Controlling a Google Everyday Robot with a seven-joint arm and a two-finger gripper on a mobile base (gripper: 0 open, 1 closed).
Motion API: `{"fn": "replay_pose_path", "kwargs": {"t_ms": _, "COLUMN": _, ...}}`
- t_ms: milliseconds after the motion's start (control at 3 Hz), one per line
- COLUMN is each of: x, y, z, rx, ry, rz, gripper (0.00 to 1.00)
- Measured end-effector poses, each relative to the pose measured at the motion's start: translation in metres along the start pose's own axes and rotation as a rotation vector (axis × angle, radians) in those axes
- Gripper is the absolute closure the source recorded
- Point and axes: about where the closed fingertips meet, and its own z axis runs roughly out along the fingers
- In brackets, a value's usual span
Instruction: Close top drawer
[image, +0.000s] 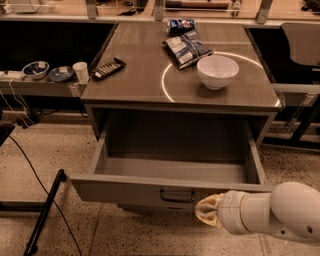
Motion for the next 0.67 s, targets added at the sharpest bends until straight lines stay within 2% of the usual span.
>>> {"fn": "replay_pose_path", "kwargs": {"t_ms": 333, "x": 0.0061, "y": -0.0170, "z": 0.0254, "rx": 0.012, "ry": -0.006, "rz": 0.033, "gripper": 1.00}}
{"fn": "replay_pose_path", "kwargs": {"t_ms": 667, "x": 0.0091, "y": -0.0218, "z": 0.0337, "rx": 0.010, "ry": -0.005, "rz": 0.047, "gripper": 1.00}}
